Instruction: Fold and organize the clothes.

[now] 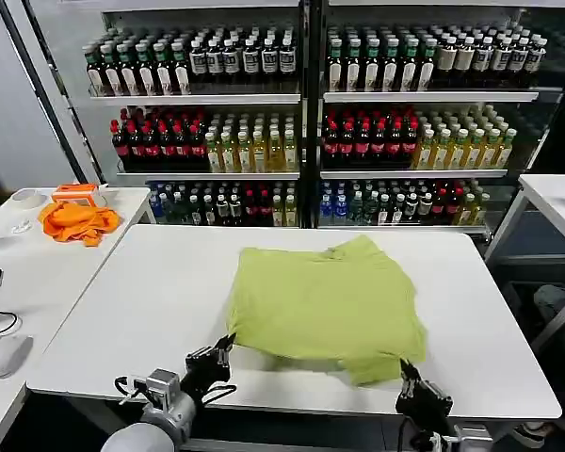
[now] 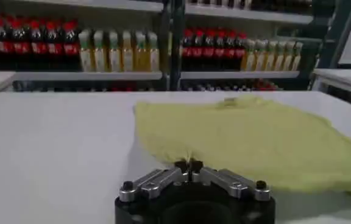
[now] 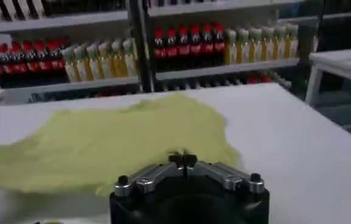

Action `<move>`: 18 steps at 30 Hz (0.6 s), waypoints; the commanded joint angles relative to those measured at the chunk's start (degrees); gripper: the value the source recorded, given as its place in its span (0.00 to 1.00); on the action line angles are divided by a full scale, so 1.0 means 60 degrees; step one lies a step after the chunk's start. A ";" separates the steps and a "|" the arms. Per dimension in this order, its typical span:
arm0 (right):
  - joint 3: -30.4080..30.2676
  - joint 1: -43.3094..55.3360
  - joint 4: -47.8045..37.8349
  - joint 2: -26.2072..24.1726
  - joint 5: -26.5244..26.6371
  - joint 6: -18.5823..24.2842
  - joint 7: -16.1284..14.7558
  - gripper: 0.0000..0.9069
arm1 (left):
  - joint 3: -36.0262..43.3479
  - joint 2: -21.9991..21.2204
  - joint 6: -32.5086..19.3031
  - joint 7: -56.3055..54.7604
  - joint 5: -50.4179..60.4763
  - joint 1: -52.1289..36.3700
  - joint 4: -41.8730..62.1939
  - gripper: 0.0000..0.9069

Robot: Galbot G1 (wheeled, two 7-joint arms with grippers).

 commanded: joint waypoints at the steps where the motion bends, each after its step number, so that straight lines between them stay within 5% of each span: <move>1: 0.0331 0.0509 0.0053 -0.0366 0.0315 0.0126 -0.0105 0.00 | -0.0122 0.0192 -0.0102 0.0039 -0.0124 -0.0395 -0.0105 0.02; 18: -0.0572 0.3602 -0.2614 -0.1547 0.0955 -0.0161 -0.0278 0.00 | 0.1181 0.0257 -0.0206 0.0121 0.0126 -0.2638 0.2310 0.02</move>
